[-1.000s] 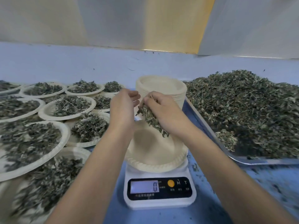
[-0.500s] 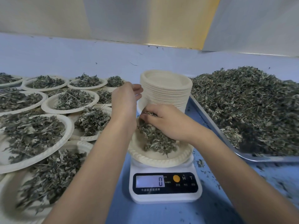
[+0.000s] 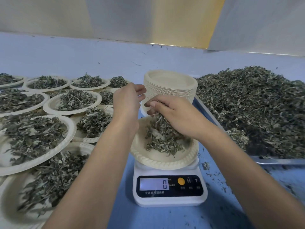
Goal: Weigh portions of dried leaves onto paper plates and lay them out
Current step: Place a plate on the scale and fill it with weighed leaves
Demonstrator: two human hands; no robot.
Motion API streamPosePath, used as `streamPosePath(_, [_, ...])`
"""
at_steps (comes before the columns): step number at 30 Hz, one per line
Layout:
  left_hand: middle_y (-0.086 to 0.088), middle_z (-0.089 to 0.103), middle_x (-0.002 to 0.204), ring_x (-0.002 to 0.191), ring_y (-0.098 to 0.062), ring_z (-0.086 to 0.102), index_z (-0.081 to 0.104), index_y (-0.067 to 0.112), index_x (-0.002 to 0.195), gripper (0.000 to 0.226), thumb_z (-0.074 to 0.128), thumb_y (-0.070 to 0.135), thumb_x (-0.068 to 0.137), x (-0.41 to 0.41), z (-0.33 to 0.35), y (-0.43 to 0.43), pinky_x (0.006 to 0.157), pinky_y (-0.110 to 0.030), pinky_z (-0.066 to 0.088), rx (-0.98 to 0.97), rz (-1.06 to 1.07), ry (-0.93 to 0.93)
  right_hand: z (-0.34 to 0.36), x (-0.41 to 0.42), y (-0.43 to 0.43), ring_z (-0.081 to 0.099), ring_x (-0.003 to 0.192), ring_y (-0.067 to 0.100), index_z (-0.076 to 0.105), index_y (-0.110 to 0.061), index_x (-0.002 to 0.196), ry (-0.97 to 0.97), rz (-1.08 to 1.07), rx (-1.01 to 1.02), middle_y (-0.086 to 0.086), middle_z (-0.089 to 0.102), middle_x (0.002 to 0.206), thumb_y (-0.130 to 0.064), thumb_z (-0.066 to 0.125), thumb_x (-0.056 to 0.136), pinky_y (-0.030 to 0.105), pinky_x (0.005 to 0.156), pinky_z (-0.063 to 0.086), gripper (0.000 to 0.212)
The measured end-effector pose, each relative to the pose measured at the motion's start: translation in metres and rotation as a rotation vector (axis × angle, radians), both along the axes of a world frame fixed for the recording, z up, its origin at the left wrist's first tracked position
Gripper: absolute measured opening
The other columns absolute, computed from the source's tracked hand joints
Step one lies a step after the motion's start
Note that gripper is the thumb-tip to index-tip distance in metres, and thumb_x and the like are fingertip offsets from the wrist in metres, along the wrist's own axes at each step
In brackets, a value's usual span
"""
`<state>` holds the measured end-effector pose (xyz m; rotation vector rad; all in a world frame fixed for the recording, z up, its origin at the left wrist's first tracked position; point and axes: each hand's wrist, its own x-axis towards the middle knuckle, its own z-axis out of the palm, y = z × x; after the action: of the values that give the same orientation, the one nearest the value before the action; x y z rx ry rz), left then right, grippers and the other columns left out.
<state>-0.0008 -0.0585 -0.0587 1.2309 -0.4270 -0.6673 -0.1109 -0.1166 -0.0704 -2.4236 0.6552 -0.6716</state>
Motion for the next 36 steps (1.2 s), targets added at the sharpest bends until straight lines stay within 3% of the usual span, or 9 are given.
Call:
streamPosePath(5, [0.002, 0.070, 0.100, 0.091, -0.007, 0.066, 0.065, 0.013, 0.095, 0.026, 0.039, 0.013, 0.093, 0.000, -0.001, 0.001, 0.083, -0.023, 0.046, 0.002, -0.009, -0.003, 0.002, 0.000, -0.002, 0.058, 0.075, -0.008, 0.067, -0.017, 0.107, -0.127, -0.057, -0.009, -0.008, 0.071, 0.092, -0.023, 0.045, 0.100, 0.008, 0.066, 0.039, 0.024])
streamPosePath(7, [0.002, 0.070, 0.100, 0.092, -0.007, 0.066, 0.066, 0.013, 0.099, 0.026, 0.040, 0.012, 0.093, 0.000, -0.001, 0.001, 0.083, -0.022, 0.046, -0.003, -0.015, 0.003, 0.003, 0.000, -0.004, 0.058, 0.079, -0.007, 0.067, -0.019, 0.105, -0.234, -0.083, 0.049, -0.008, 0.072, 0.089, -0.020, 0.046, 0.100, 0.008, 0.069, 0.040, 0.022])
streamPosePath(12, [-0.003, 0.072, 0.100, 0.092, -0.013, 0.067, 0.064, 0.013, 0.088, 0.023, 0.042, 0.012, 0.092, -0.004, -0.001, 0.001, 0.085, -0.026, 0.048, -0.026, -0.074, 0.076, 0.008, 0.001, -0.003, 0.061, 0.077, -0.003, 0.066, -0.014, 0.103, -0.573, -0.036, 0.448, -0.006, 0.073, 0.079, -0.014, 0.043, 0.101, 0.013, 0.069, 0.046, 0.024])
streamPosePath(16, [-0.003, 0.067, 0.078, 0.068, -0.014, 0.061, 0.062, 0.010, 0.083, 0.025, 0.038, 0.011, 0.091, -0.013, 0.001, -0.001, 0.074, -0.025, 0.049, -0.047, -0.200, 0.228, 0.012, 0.003, 0.002, 0.067, 0.070, 0.012, 0.065, -0.012, 0.098, -0.823, 0.090, 0.818, 0.000, 0.073, 0.080, -0.013, 0.040, 0.102, 0.025, 0.065, 0.055, 0.025])
streamPosePath(20, [-0.006, 0.058, 0.082, 0.067, -0.019, 0.051, 0.056, 0.013, 0.085, 0.022, 0.037, 0.018, 0.094, -0.024, 0.002, -0.006, 0.068, -0.029, 0.043, -0.007, -0.311, 0.233, 0.014, 0.005, 0.007, 0.066, 0.071, 0.014, 0.065, -0.011, 0.098, -0.985, 0.164, 0.951, 0.001, 0.073, 0.082, -0.013, 0.040, 0.102, 0.026, 0.065, 0.056, 0.026])
streamPosePath(23, [-0.008, 0.058, 0.086, 0.066, -0.019, 0.053, 0.053, 0.014, 0.101, 0.021, 0.035, 0.021, 0.095, -0.034, 0.005, -0.006, 0.066, -0.029, 0.044, -0.067, -0.419, 0.312, 0.012, 0.008, 0.007, 0.065, 0.084, 0.018, 0.065, -0.011, 0.099, -1.027, 0.150, 0.933, 0.002, 0.072, 0.084, -0.011, 0.040, 0.102, 0.032, 0.080, 0.054, 0.026])
streamPosePath(26, [-0.008, 0.060, 0.087, 0.070, -0.019, 0.056, 0.055, 0.015, 0.105, 0.025, 0.033, 0.022, 0.097, -0.038, 0.007, -0.006, 0.061, -0.028, 0.044, -0.118, -0.459, 0.409, 0.011, 0.009, 0.009, 0.064, 0.081, 0.017, 0.065, -0.012, 0.100, -1.009, 0.109, 0.869, 0.003, 0.072, 0.087, -0.011, 0.040, 0.101, 0.029, 0.075, 0.054, 0.025])
streamPosePath(32, [-0.007, 0.067, 0.110, 0.100, -0.022, 0.064, 0.061, 0.013, 0.113, 0.037, 0.032, 0.032, 0.100, -0.037, 0.009, -0.005, 0.083, -0.034, 0.050, -0.121, -0.425, 0.479, 0.006, 0.011, 0.012, 0.067, 0.087, 0.010, 0.066, -0.007, 0.105, -0.878, -0.007, 0.565, 0.004, 0.073, 0.094, -0.007, 0.043, 0.099, 0.018, 0.072, 0.052, 0.023])
streamPosePath(36, [-0.001, 0.064, 0.098, 0.097, -0.014, 0.062, 0.059, 0.017, 0.089, 0.030, 0.036, 0.032, 0.100, -0.040, 0.007, -0.006, 0.076, -0.025, 0.050, -0.154, -0.424, 0.485, -0.001, 0.016, 0.013, 0.062, 0.105, 0.006, 0.067, -0.012, 0.107, -0.678, -0.092, 0.291, -0.002, 0.069, 0.108, -0.006, 0.044, 0.098, 0.024, 0.093, 0.048, 0.025])
